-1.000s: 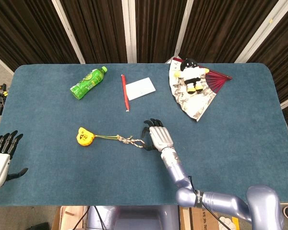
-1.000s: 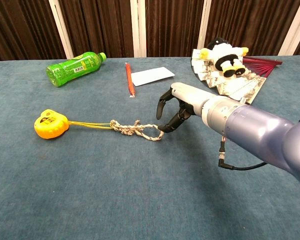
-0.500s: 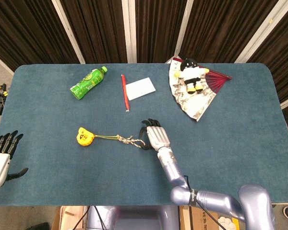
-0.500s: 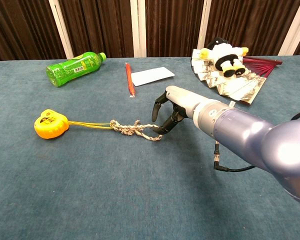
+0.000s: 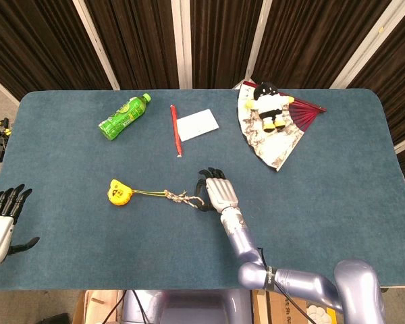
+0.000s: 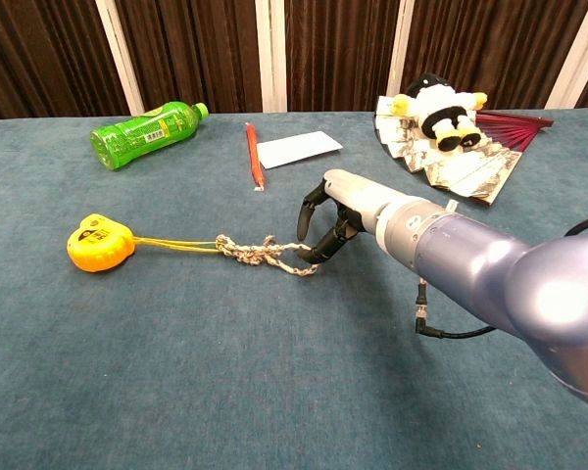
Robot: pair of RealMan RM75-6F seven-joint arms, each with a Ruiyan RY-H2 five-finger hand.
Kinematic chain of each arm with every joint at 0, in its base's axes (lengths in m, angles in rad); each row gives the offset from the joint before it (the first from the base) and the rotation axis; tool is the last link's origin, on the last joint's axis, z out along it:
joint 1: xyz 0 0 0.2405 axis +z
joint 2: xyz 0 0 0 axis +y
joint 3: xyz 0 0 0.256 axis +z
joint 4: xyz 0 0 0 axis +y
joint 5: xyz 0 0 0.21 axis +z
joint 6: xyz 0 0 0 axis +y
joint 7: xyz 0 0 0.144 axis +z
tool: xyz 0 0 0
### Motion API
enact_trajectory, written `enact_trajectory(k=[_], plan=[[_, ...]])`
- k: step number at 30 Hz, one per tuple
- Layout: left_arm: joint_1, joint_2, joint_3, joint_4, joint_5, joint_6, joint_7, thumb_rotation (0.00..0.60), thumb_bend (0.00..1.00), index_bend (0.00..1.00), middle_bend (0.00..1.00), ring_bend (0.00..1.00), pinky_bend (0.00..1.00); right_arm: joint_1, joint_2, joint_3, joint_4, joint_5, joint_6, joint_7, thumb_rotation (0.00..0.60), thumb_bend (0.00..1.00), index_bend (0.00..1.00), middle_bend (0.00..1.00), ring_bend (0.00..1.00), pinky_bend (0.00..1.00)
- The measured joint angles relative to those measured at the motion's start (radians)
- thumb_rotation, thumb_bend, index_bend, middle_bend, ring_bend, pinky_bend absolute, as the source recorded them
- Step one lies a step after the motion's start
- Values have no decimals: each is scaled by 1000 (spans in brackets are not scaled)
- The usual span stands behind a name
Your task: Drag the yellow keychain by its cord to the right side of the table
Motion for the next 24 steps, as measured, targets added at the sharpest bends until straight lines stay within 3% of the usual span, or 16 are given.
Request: enact_trajectory(k=[24], plan=[[-2, 3, 0, 0, -6, -5, -15, 600, 0, 0, 0, 0, 0, 5, -21, 4, 29, 15, -1, 0, 600, 411, 555, 189, 3, 0]])
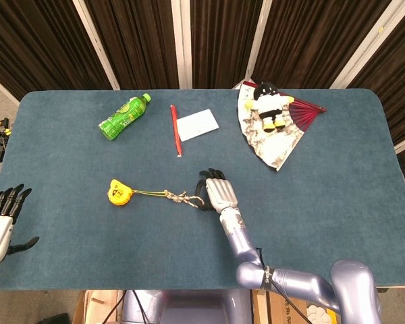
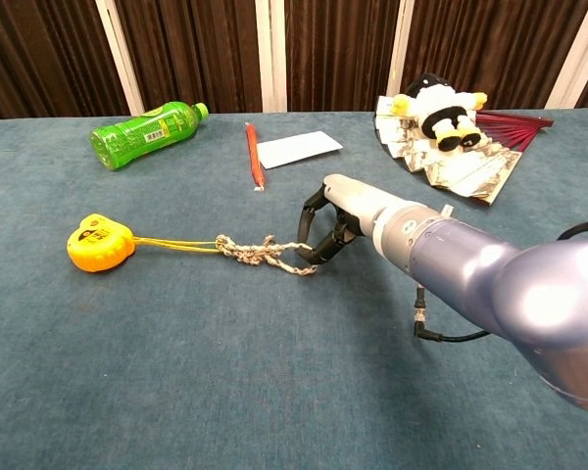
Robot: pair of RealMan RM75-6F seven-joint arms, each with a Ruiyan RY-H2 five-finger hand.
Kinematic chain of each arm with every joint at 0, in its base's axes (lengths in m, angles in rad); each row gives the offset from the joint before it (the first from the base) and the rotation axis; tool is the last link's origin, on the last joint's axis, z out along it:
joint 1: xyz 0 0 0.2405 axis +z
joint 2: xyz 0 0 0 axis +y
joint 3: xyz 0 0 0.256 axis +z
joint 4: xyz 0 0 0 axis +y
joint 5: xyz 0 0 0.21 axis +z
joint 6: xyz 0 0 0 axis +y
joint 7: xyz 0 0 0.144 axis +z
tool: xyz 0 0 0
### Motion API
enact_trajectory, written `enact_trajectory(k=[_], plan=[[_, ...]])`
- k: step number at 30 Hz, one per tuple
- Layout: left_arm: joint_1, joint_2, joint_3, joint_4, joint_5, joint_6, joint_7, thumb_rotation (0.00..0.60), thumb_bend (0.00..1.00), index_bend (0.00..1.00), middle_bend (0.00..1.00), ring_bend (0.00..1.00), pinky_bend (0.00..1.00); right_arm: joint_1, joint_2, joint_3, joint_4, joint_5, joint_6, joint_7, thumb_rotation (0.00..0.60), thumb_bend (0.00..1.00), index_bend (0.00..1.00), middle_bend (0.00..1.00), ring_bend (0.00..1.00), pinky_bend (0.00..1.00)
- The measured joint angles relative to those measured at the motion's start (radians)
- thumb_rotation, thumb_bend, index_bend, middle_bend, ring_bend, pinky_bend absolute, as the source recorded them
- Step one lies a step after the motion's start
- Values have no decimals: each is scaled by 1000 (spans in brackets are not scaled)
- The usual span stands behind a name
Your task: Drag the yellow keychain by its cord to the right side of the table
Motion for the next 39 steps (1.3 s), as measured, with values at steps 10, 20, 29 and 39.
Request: enact_trajectory(k=[10, 20, 29, 39], plan=[[0, 0, 0, -1, -3, -1, -1, 600, 0, 0, 0, 0, 0, -6, -2, -5, -2, -4, 5, 0, 600, 440, 625, 213, 3, 0], [0, 1, -1, -2, -4, -1, -3, 600, 0, 0, 0, 0, 0, -12, 6, -11, -22, -15, 9, -1, 600, 470, 671, 226, 4, 0], [1, 0, 0, -2, -1, 4, -2, 600, 0, 0, 0, 0, 0, -23, 39, -12, -73, -32, 33, -10, 600, 501, 683, 227, 4, 0], [4, -4, 0, 1, 12, 18, 8, 600, 0, 0, 0, 0, 0, -53, 126, -7, -170, -43, 81, -28, 600, 501, 691, 227, 4, 0]])
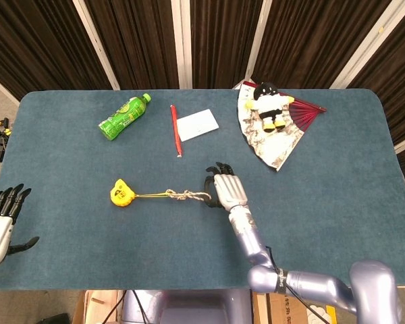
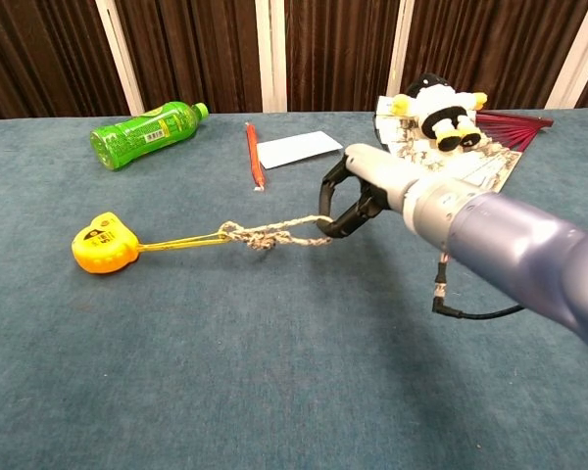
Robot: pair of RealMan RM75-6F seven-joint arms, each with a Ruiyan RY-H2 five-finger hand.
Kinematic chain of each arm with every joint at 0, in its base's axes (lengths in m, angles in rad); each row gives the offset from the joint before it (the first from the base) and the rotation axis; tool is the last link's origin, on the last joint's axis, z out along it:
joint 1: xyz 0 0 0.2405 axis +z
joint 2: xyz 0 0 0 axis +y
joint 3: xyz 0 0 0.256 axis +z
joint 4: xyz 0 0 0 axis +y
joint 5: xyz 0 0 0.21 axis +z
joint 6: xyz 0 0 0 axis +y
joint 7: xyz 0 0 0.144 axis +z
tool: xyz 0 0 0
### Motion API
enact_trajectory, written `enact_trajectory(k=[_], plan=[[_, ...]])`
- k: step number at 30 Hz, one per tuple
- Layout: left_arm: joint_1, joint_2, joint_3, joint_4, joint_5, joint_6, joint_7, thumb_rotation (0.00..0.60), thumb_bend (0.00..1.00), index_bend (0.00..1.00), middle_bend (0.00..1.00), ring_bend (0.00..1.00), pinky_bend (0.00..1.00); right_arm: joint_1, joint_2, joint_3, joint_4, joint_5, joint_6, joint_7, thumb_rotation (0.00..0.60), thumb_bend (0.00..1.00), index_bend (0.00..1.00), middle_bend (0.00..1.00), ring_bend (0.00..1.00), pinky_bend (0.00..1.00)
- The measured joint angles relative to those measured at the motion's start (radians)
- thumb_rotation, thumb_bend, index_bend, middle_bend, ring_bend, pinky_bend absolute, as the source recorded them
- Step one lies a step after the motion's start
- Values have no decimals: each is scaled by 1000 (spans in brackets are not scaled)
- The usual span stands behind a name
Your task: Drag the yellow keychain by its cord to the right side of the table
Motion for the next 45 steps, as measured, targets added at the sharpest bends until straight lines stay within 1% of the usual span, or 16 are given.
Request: enact_trajectory(k=[12, 19, 30, 45], plan=[[-1, -7, 0, 0, 9, 6, 17, 600, 0, 0, 0, 0, 0, -49, 117, -5, -89, 3, 41, -7, 600, 501, 693, 227, 4, 0], [-1, -9, 0, 1, 14, 11, 22, 600, 0, 0, 0, 0, 0, -70, 164, -9, -109, 7, 52, 0, 600, 502, 696, 227, 4, 0], [1, -12, 1, 1, 17, 15, 32, 600, 0, 0, 0, 0, 0, -94, 222, -15, -97, 30, 52, 10, 600, 507, 698, 227, 4, 0], [3, -12, 2, 0, 19, 19, 38, 600, 0, 0, 0, 0, 0, -115, 295, 0, -47, 69, 44, 31, 600, 508, 700, 227, 4, 0]])
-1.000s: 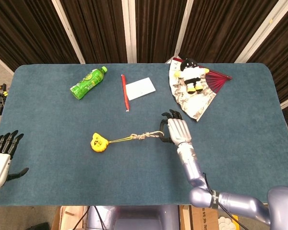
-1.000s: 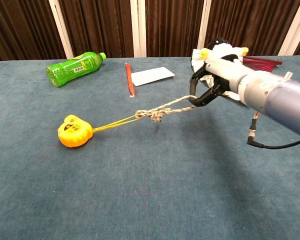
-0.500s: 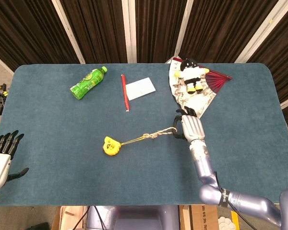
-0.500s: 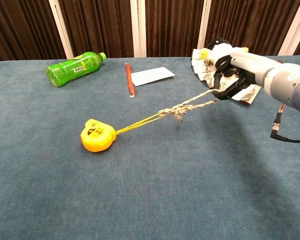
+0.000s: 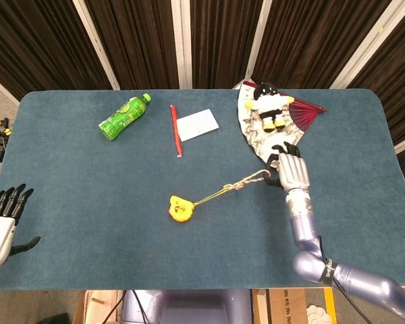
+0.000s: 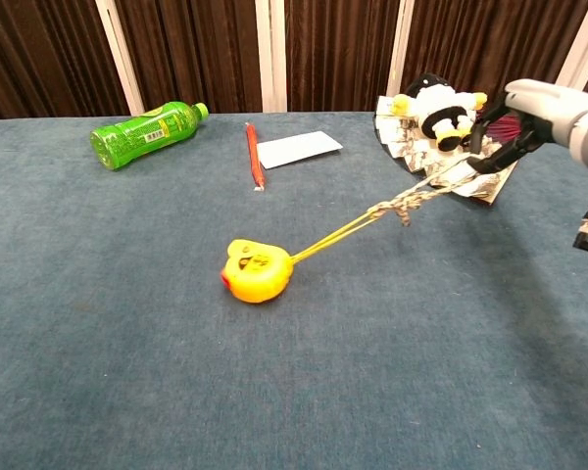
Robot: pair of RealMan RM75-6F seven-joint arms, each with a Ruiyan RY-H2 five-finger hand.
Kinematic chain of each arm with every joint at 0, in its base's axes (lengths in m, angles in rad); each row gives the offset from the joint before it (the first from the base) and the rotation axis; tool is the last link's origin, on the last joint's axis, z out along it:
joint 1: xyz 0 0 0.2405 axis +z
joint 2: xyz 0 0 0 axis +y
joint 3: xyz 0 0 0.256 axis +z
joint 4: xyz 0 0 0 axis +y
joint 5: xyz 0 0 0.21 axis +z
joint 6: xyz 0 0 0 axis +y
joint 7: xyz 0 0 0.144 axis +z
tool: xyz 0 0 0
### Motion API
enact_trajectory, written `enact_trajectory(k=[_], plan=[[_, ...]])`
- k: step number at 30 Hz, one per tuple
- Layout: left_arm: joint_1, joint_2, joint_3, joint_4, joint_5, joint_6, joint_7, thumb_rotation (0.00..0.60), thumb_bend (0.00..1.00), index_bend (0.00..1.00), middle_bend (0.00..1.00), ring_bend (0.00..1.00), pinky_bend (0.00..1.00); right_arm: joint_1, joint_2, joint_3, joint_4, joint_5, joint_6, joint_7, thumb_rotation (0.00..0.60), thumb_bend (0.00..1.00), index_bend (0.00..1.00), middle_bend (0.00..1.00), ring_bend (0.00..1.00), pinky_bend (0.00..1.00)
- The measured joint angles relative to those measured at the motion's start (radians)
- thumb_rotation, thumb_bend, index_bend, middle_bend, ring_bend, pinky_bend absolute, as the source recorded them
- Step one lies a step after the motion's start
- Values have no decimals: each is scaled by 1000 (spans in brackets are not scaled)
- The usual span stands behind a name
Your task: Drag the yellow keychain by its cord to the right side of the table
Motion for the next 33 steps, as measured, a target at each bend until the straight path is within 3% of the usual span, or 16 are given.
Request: enact_trajectory(k=[18, 33], plan=[[1, -1, 2, -2, 7, 5, 7, 600, 0, 0, 0, 0, 0, -35, 83, 19, 58, 55, -14, 33, 600, 508, 699, 227, 4, 0], [1, -4, 3, -2, 14, 7, 18, 600, 0, 0, 0, 0, 0, -43, 129, 71, 189, 128, -37, 65, 600, 508, 700, 227, 4, 0]])
